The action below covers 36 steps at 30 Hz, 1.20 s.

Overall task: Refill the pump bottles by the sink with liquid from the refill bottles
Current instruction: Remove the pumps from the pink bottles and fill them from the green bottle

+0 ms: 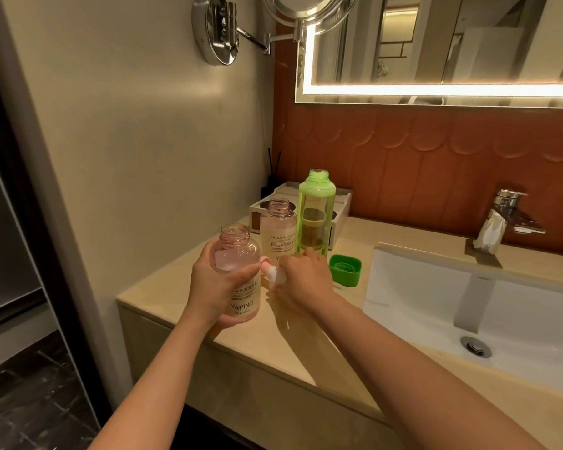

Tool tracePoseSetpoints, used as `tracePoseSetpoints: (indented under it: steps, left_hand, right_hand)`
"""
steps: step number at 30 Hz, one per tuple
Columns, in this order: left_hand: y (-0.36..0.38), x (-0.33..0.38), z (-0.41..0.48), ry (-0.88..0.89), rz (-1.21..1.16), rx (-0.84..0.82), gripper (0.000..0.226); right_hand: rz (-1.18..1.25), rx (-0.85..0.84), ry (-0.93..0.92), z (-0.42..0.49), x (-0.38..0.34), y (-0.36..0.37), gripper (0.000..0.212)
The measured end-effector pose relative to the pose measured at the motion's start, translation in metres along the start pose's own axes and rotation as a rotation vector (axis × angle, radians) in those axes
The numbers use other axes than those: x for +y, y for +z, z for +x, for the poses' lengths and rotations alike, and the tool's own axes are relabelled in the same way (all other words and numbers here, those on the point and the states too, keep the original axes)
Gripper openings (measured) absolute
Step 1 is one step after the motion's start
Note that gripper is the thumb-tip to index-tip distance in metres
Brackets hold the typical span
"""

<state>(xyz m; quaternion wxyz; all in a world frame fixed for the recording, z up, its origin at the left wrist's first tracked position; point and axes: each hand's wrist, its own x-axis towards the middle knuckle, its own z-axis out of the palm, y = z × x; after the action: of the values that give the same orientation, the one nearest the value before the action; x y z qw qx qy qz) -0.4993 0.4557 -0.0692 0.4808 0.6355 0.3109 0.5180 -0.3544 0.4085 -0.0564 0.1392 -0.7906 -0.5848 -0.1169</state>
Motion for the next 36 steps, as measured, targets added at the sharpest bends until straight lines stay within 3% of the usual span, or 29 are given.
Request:
tracePoseSetpoints:
  steps: [5, 15, 21, 25, 30, 36]
  left_hand:
    - [-0.001, -0.005, 0.003, -0.001, -0.009, -0.008, 0.066]
    - [-0.002, -0.002, 0.002, 0.011, -0.001, -0.01, 0.059]
    - [-0.002, -0.001, -0.007, 0.02, -0.022, -0.055, 0.053]
    - [-0.001, -0.001, -0.014, 0.036, -0.035, -0.086, 0.053]
    - [0.001, -0.002, -0.017, 0.044, -0.071, -0.121, 0.06]
    - [0.009, -0.003, -0.014, 0.034, -0.094, -0.15, 0.062]
  right_hand:
    - [-0.017, 0.066, -0.006, 0.004, 0.002, 0.008, 0.044]
    - [0.037, 0.1, -0.08, -0.007, 0.016, 0.004, 0.066]
    - [0.288, 0.251, -0.075, -0.008, 0.034, -0.031, 0.043]
    - [0.577, 0.31, 0.05, 0.002, 0.053, -0.055, 0.036]
    - [0.848, 0.284, 0.208, 0.027, 0.076, -0.058, 0.062]
    - [0.908, 0.165, 0.215, 0.065, 0.083, -0.051, 0.095]
